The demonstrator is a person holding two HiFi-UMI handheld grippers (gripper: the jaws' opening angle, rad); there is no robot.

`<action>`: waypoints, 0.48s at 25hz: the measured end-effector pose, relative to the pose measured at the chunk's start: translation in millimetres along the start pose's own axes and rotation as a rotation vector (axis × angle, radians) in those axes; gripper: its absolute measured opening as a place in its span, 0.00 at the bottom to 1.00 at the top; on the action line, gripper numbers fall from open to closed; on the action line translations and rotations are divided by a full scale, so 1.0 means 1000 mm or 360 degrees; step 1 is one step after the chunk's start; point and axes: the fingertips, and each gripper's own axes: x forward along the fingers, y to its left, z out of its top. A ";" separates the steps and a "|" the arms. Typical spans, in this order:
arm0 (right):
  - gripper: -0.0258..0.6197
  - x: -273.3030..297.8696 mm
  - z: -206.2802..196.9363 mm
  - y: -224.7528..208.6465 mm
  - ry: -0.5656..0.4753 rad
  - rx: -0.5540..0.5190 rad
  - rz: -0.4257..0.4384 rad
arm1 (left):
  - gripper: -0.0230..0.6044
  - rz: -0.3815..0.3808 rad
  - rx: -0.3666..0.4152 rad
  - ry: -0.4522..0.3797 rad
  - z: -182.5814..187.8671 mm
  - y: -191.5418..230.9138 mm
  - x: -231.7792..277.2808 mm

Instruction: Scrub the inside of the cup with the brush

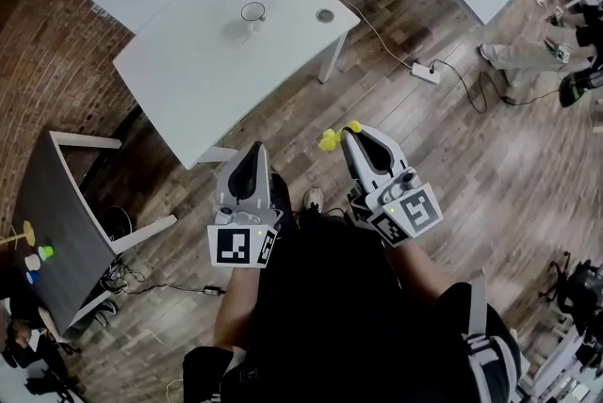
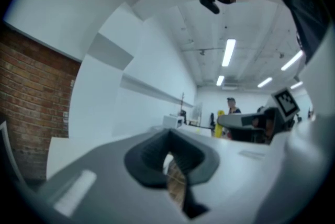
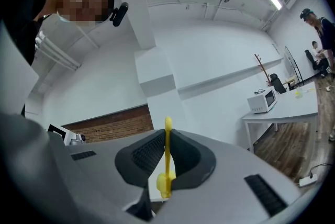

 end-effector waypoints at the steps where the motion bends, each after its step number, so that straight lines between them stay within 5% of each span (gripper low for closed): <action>1: 0.09 0.005 -0.001 0.000 0.0001 -0.0001 -0.0001 | 0.04 -0.0004 -0.0005 0.0003 -0.001 0.003 0.002; 12: 0.09 0.081 0.001 -0.012 -0.0013 -0.0018 -0.0066 | 0.04 -0.0046 0.0002 0.0034 0.000 0.066 0.055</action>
